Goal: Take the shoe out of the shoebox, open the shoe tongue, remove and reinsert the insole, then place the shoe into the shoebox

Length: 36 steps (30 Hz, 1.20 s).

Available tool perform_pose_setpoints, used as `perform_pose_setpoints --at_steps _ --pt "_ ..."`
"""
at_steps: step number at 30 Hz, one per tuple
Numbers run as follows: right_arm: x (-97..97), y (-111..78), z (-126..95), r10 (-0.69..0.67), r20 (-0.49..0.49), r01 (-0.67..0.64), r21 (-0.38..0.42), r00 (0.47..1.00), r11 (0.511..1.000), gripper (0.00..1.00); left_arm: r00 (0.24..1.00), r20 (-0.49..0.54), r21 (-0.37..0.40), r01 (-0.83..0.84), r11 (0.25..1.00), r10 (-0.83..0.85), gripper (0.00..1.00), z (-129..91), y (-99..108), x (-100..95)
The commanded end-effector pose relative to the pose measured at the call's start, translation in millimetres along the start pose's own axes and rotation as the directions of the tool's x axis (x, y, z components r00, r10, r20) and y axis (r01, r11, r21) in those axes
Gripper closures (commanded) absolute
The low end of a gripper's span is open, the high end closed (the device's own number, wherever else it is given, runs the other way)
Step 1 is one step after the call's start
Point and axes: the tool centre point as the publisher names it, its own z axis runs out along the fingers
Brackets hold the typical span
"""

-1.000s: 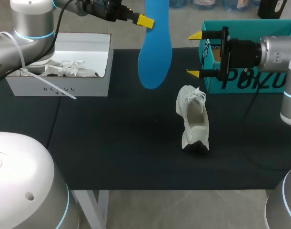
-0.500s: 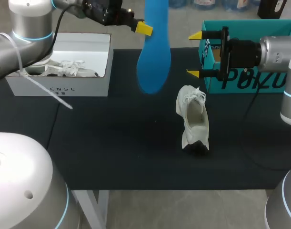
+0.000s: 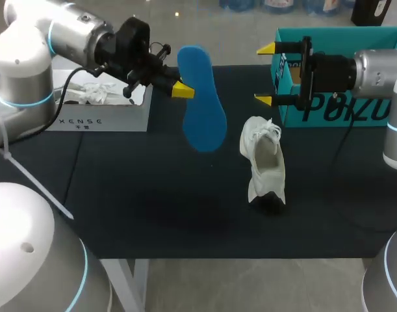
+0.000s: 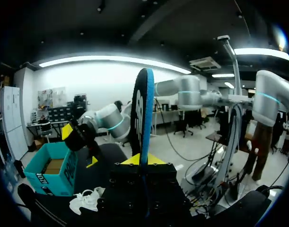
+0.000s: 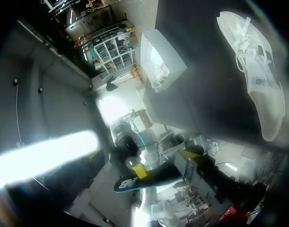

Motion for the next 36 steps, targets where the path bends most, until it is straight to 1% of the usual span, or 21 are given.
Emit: perform_pose_setpoints --at_steps 1,26,27,28,29,30,31,32,33,34,35,36 --pt "-0.1 0.5 1.0 0.001 0.002 -0.001 -0.001 1.0 1.0 0.0 0.92 0.297 -0.067 -0.245 0.967 0.254 1.0 6.1 5.5 13.4" --pt "-0.1 0.5 1.0 0.001 0.002 -0.001 -0.001 1.0 1.0 0.0 0.92 0.297 -0.067 -0.245 0.967 0.254 1.0 6.1 5.5 13.4" --pt "-0.1 0.5 1.0 0.001 0.002 -0.001 -0.001 1.0 1.0 0.0 0.889 0.289 -0.082 -0.348 0.934 0.356 1.0 1.7 -16.0 -0.5" --pt "-0.1 0.5 1.0 0.001 0.002 -0.001 -0.001 1.0 1.0 0.0 0.872 0.276 -0.103 -0.392 0.914 0.405 1.0 0.4 -30.0 -8.2" --pt "-0.1 0.5 1.0 0.001 0.002 -0.001 -0.001 1.0 1.0 0.0 0.816 0.25 -0.175 -0.491 0.854 0.521 1.0 -3.2 -48.4 -19.6" --pt "-0.1 0.5 1.0 0.001 0.002 -0.001 -0.001 1.0 1.0 0.0 0.779 0.225 -0.182 -0.557 0.811 0.585 1.0 -2.7 -60.1 -25.4" --pt "-0.1 0.5 1.0 0.001 0.002 -0.001 -0.001 1.0 1.0 0.0 0.751 0.214 -0.191 -0.595 0.781 0.625 1.0 -3.2 -70.2 -31.4" --pt "-0.1 0.5 1.0 0.001 0.002 -0.001 -0.001 1.0 1.0 0.0 0.708 0.151 -0.239 -0.651 0.72 0.69 1.0 -3.5 -79.0 -37.1" --pt "-0.1 0.5 1.0 0.001 0.002 -0.001 -0.001 1.0 1.0 0.0 0.662 0.064 -0.248 -0.714 0.655 0.746 1.0 0.6 -87.2 -40.0" --pt "-0.1 0.5 1.0 0.001 0.002 -0.001 -0.001 1.0 1.0 0.0 0.617 0.061 -0.248 -0.752 0.611 0.785 1.0 2.8 -93.7 -42.5" --pt "-0.1 0.5 1.0 0.001 0.002 -0.001 -0.001 1.0 1.0 0.0 0.591 0.059 -0.25 -0.771 0.586 0.804 1.0 4.0 -97.7 -44.9" --pt "-0.1 0.5 1.0 0.001 0.002 -0.001 -0.001 1.0 1.0 0.0 0.557 0.024 -0.253 -0.8 0.544 0.83 1.0 6.2 -100.0 -46.3"
